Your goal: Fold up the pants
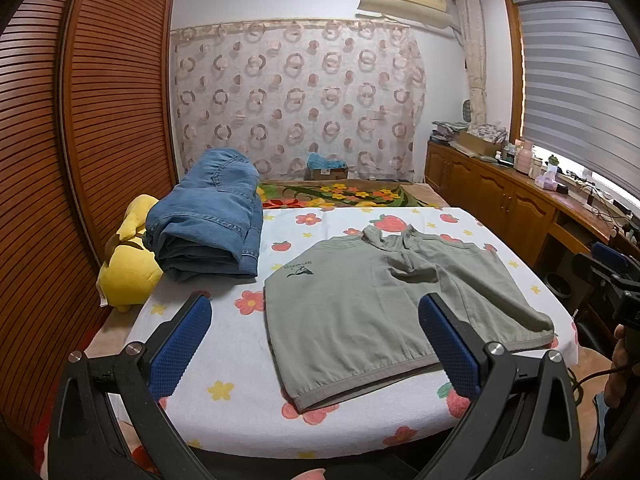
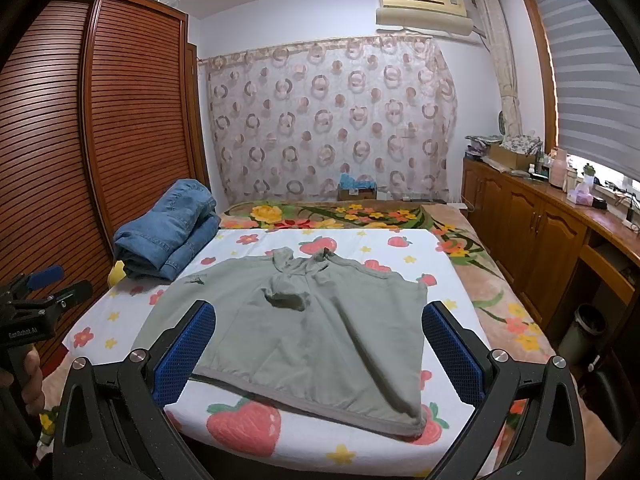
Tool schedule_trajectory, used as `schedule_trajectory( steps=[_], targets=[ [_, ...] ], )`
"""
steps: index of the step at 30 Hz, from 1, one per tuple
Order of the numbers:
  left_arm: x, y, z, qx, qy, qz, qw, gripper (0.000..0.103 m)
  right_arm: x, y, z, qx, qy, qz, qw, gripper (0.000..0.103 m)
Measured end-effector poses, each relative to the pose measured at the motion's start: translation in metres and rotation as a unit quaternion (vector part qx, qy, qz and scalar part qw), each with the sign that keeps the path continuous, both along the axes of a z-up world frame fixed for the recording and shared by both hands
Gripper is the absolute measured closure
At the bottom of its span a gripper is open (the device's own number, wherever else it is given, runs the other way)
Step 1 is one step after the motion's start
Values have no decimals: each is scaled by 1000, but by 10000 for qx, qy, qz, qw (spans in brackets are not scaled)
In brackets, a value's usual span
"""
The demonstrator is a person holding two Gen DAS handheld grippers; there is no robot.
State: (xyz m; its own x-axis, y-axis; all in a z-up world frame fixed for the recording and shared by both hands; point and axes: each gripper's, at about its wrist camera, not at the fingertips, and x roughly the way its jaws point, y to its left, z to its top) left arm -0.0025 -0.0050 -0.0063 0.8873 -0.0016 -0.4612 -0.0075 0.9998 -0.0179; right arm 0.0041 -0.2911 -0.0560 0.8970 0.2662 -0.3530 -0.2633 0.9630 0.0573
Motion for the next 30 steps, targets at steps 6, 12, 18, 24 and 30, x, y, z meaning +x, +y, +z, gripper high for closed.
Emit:
schedule_trajectory(
  steps=[6,12,18,24,30],
  targets=[
    [6,2,-10,-31,110,-46,9999,0,2,-1,-5,-37,71,5,10000,0],
    [17,4,-22,-82,238,-58,9997,0,8,-5,-10,-67,213,-3,9998,0],
    [27,3,-36,-229,457,-154,9986,0,11,-9,-11,-79,275,8,9996,0],
    [37,-2,-47,-123,605,-276,9977,0,18,-10,-22,-149,409,-60,9990,0],
    [54,-8,-57,-17,778,-608,9951,0,24,-15,-30,-82,562,-92,9983,0]
  ],
)
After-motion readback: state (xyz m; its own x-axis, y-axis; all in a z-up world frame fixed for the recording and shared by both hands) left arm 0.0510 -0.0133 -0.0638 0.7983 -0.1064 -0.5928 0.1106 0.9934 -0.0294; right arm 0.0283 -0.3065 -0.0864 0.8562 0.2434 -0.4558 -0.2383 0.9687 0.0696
